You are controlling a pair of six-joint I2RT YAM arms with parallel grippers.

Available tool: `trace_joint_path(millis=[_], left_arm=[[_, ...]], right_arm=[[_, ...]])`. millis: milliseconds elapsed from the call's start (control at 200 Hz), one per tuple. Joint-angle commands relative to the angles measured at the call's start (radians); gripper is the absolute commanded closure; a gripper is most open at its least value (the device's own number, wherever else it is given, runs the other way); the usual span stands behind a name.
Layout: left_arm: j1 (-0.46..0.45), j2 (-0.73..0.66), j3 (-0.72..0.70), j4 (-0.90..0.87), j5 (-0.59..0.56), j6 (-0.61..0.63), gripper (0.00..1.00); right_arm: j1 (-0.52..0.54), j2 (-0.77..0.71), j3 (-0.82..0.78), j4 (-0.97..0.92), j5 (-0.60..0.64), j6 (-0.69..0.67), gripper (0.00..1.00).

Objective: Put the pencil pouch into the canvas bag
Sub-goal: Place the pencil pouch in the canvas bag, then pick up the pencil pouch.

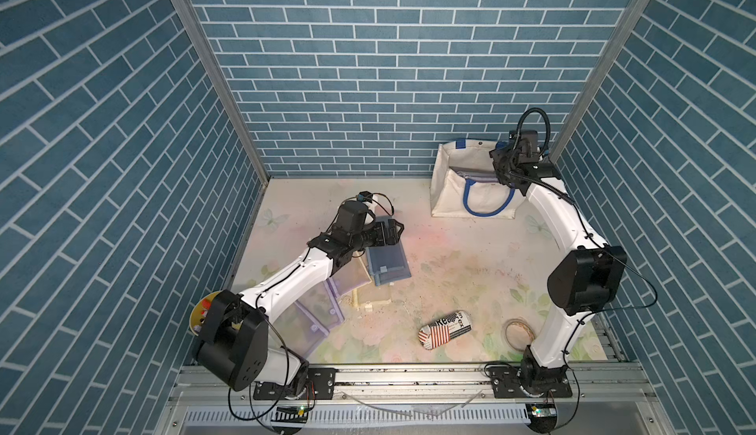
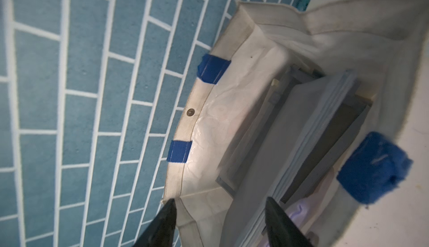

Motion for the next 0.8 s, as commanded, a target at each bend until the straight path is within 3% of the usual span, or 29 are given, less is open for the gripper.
trace_joint_path(millis=[0,125,235,385,500,795], left_arm=[[0.031,0.015,0.011,-0.11,-0.022,0.001,0.01],[0.083,0.048,0.014,-0.181,0.02,0.006,0.01],[0.139,0.098,0.006,-0.217,0.077,-0.006,0.04],[0.171,0.16,0.003,-0.21,0.132,0.005,0.11],[0.175,0.211,0.015,-0.182,0.143,0.007,0.17],[0.205,0.32,0.019,-0.096,0.121,-0.013,0.22]], right_arm=[[0.018,-0.036,0.056,-0.085,-0.144,-0.296,0.4],[0.081,-0.036,0.063,-0.189,-0.323,-0.534,0.4],[0.153,-0.068,-0.043,-0.204,-0.433,-0.63,0.4],[0.242,-0.078,-0.209,-0.127,-0.574,-0.617,0.4],[0.289,-0.039,-0.295,-0.052,-0.614,-0.578,0.4],[0.339,0.14,-0.292,0.061,-0.705,-0.531,0.41]])
